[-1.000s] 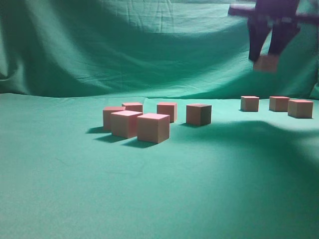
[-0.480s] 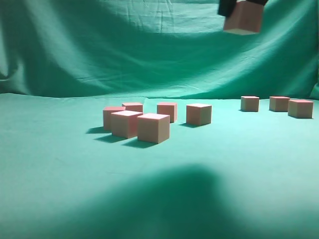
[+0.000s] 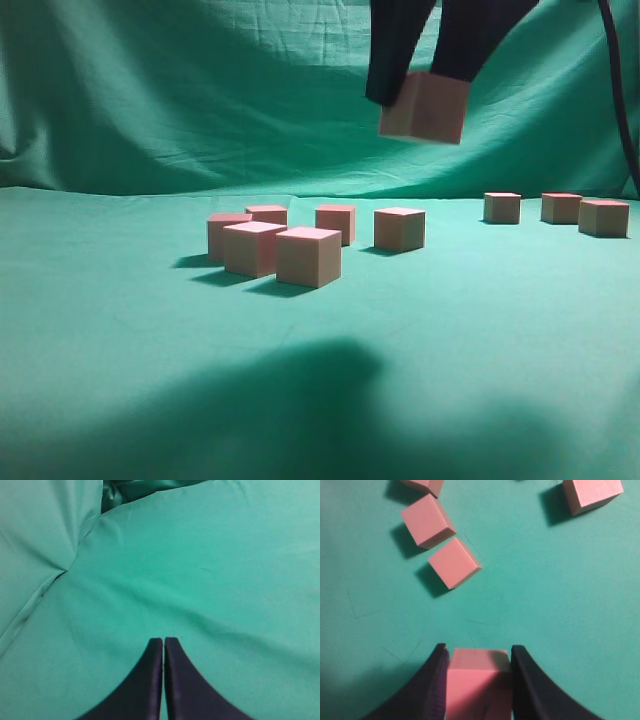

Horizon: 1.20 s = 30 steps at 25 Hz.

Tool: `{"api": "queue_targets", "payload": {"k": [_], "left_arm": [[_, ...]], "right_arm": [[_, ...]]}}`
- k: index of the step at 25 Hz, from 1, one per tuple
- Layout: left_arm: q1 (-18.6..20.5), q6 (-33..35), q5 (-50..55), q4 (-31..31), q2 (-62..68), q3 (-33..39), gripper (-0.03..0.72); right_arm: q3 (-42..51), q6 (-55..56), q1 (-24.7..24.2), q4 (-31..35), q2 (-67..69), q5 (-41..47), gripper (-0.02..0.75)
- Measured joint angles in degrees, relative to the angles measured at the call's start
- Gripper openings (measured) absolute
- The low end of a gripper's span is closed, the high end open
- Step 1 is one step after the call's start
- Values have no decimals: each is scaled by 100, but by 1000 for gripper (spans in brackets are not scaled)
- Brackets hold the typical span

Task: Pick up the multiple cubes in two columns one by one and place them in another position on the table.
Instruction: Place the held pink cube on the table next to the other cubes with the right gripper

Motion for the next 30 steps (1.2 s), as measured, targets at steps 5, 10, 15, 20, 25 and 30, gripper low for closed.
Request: {"api": "queue_targets", "payload": {"k": [5,10,15,20,25,30], "left_arm": [[0,0,0,0,0,0,0],[0,0,0,0,0,0,0],[0,0,0,0,0,0,0],[0,0,0,0,0,0,0],[0,0,0,0,0,0,0],[0,0,0,0,0,0,0]], "right_arm": [[-3,-1,0,0,39,-195,254],[-3,280,0,15,248,-306,254],[-3,406,0,4,610,-428,254],[-3,408,0,-6,956,-665,254],[-3,442,0,-6,1281,-995,254],[-3,464,0,-6,1394,-1075,254]]}}
